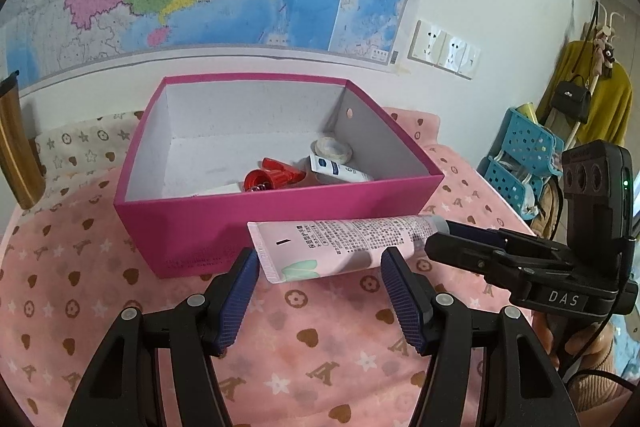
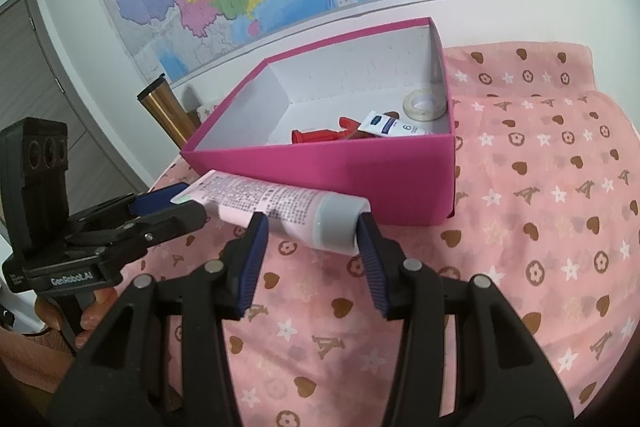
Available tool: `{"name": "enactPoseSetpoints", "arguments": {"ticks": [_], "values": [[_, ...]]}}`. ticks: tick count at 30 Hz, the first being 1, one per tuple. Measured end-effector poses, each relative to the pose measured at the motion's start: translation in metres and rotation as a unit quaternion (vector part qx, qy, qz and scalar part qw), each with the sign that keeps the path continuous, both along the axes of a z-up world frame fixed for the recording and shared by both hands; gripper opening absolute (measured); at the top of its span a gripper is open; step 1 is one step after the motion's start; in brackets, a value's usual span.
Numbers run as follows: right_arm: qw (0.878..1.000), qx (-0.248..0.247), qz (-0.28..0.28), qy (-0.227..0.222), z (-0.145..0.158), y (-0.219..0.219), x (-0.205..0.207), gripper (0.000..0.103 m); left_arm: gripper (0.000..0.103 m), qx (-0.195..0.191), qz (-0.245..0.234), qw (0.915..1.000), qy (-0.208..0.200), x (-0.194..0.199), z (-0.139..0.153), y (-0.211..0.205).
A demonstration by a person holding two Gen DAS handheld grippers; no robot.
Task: Organize rigid objects
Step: 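Lift the pink tube up above the magenta box rim, then carry the pink tube over the inside of the magenta box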
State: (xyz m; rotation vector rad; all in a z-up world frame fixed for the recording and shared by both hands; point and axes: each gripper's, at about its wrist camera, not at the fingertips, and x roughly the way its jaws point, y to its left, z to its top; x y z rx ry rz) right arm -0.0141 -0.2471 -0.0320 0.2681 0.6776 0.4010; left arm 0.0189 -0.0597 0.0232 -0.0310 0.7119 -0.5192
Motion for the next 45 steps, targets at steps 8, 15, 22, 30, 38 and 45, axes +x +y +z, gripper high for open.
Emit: {"name": "enactPoseSetpoints", "arguments": {"ticks": [8,15,22,30,38,45], "values": [[1.0,-0.002,-0.002,-0.006,0.005,0.002,0.002,0.049,0.064,-0.001,0.0,1.0,-0.005,0.002,0.003,0.0],[1.0,-0.004,-0.002,-0.011,0.009,0.001,0.005,0.049,0.064,-0.004,0.002,0.9999,-0.009,0.004,0.006,0.0],[1.0,-0.005,-0.001,-0.017,0.012,0.001,0.007,0.049,0.064,-0.004,0.002,0.9999,-0.013,0.005,0.007,0.0],[1.0,-0.007,-0.003,-0.022,0.015,0.001,0.007,0.049,0.064,-0.004,0.002,0.9998,-0.018,0.005,0.009,-0.001],[1.0,-0.008,-0.002,-0.026,0.016,0.002,0.007,0.049,0.064,-0.005,0.003,0.9997,-0.023,0.006,0.011,0.0],[1.0,-0.008,-0.004,-0.03,0.018,0.003,0.008,0.049,0.064,-0.004,0.003,0.9996,-0.029,0.007,0.014,-0.001]]}}
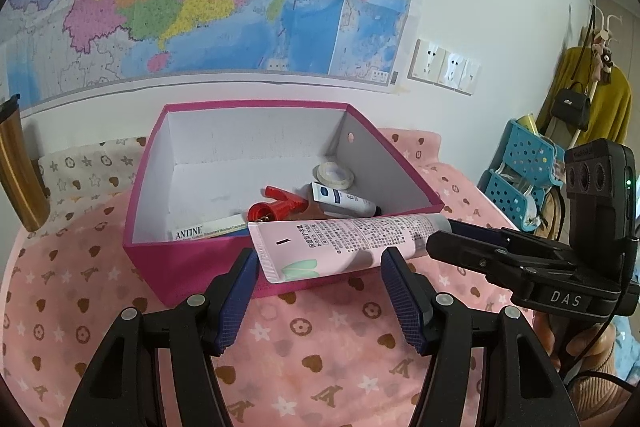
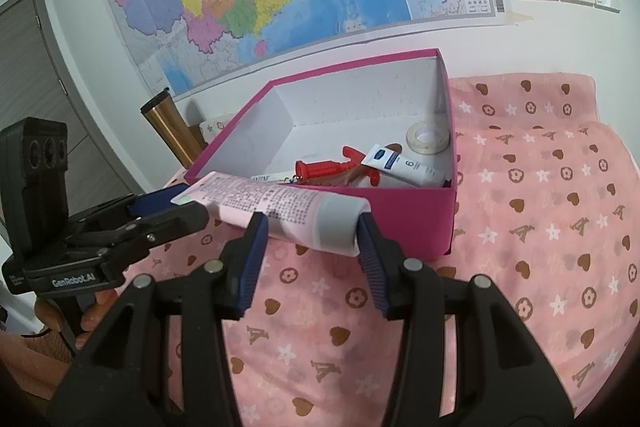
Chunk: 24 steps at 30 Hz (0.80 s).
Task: Organize rigid objects
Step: 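Carry the pink tube over the inside of the magenta box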
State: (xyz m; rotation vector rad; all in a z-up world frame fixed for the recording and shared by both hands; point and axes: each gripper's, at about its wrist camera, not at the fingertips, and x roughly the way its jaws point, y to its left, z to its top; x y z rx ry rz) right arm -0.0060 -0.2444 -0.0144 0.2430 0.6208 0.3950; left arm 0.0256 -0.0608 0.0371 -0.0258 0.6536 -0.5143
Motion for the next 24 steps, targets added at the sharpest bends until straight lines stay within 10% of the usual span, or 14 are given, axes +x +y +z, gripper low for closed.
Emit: {"name": "enactPoseSetpoints", "arguments": {"ticks": [24], "values": [[1.0,-0.003,0.002,-0.013,0.0071,0.0013,0.0053,0.05,0.064,-0.003,0.004,1.0,-0.006,0.004,0.0042,0.0003]]}}
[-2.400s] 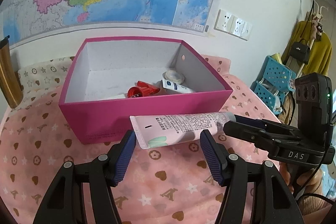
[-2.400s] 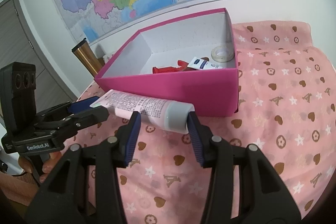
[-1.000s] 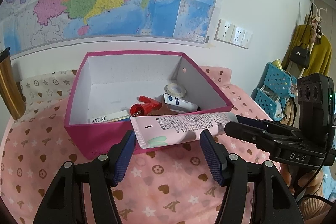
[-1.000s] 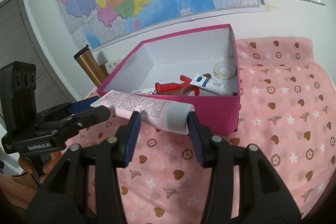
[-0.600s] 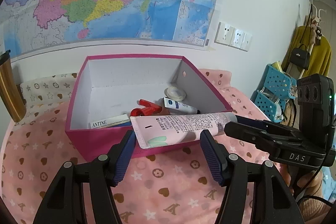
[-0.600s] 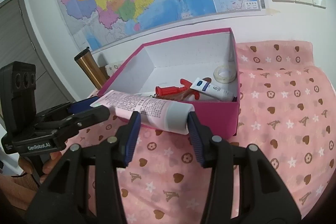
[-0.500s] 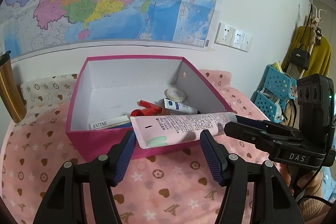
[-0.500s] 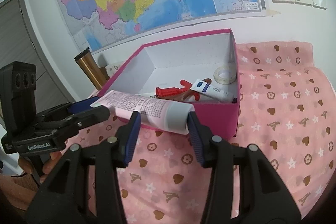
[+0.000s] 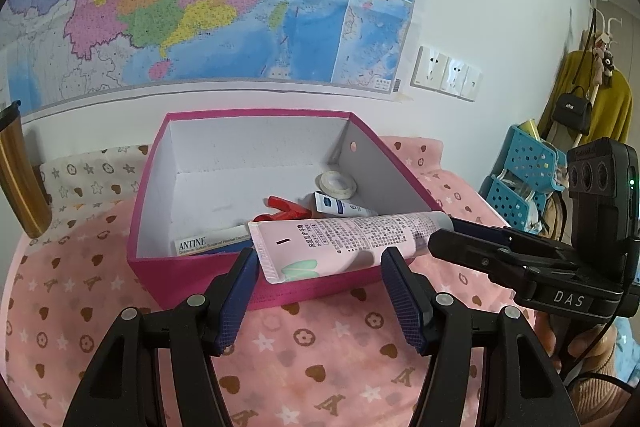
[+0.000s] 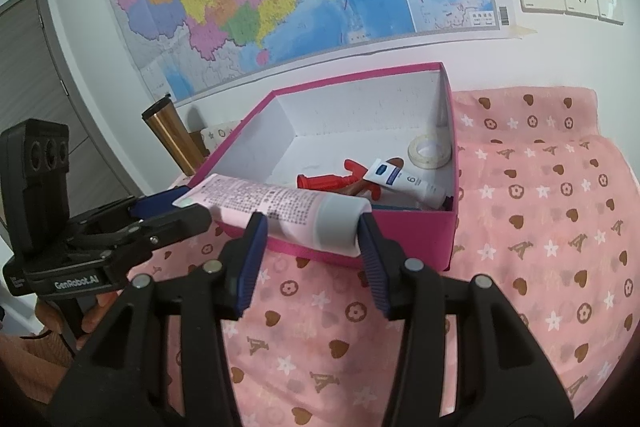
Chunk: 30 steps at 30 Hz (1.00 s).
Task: Organize rigid objects
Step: 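Carry the pink tube over the inside of the magenta box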
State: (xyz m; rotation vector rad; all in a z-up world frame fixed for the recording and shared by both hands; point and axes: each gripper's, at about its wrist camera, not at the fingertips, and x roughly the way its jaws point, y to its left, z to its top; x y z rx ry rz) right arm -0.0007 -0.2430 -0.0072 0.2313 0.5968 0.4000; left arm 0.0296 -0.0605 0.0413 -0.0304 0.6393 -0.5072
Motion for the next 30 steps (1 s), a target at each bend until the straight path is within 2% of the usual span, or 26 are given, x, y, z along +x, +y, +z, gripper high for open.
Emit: {"name": "enactPoseSetpoints", "arguments": {"ticks": [30], "values": [[1.0,-0.002,0.001,-0.003,0.0038,0.0026,0.0078,0.05,0.064,-0.006,0.007,0.9999,-0.007,0.0056,0.0063,0.0007]]}}
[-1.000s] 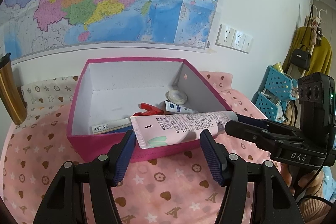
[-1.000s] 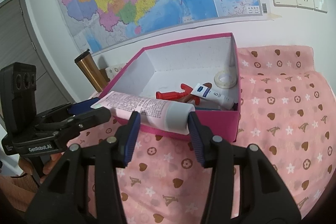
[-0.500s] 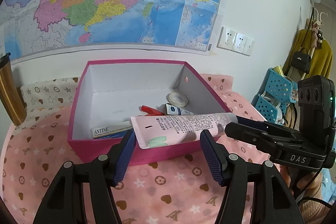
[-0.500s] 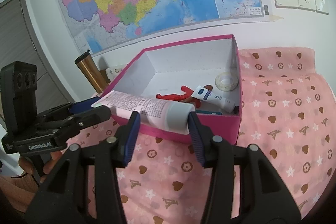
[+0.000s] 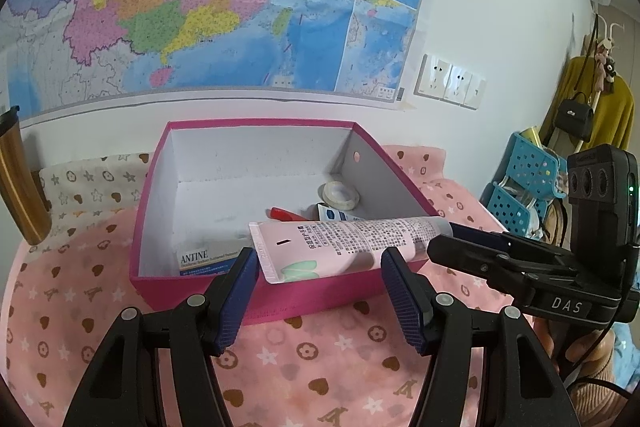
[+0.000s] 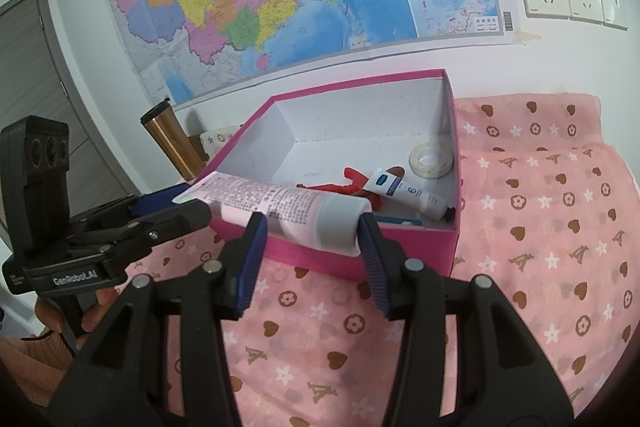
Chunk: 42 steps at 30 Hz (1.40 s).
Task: Organize rigid objects
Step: 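Carry the pink tube over the inside of the magenta box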
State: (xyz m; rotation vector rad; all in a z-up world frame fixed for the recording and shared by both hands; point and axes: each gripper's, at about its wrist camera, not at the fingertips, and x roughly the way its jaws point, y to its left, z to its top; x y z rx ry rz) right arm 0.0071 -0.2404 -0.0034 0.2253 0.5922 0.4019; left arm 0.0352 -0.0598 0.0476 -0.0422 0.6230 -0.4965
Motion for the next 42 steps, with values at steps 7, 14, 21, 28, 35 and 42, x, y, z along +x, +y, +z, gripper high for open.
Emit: {"name": "enactPoseSetpoints", "arguments": {"ticks": [7,14,21,28,35,42], "values": [[1.0,0.0,0.0,-0.002,0.001,0.0,0.001,0.05,0.064,-0.002,0.002,1.0,0.0,0.003,0.0,0.0],[1.0,0.001,0.0,-0.002,0.001,0.0,0.002,0.05,0.064,-0.002,0.004,1.0,-0.001,0.004,0.0,0.0],[1.0,-0.002,0.001,-0.004,0.004,0.0,0.008,0.05,0.064,0.001,0.007,1.0,-0.002,0.01,0.001,0.0],[1.0,-0.003,0.002,-0.005,0.006,0.0,0.016,0.05,0.064,0.002,0.009,0.9999,-0.006,0.015,0.002,0.0],[1.0,-0.004,0.004,-0.007,0.007,0.001,0.023,0.05,0.064,0.002,0.012,0.9999,-0.008,0.021,0.002,0.002],[1.0,-0.003,0.004,-0.005,0.006,0.001,0.028,0.05,0.064,0.004,0.014,0.9999,-0.007,0.025,0.001,0.002]]}}
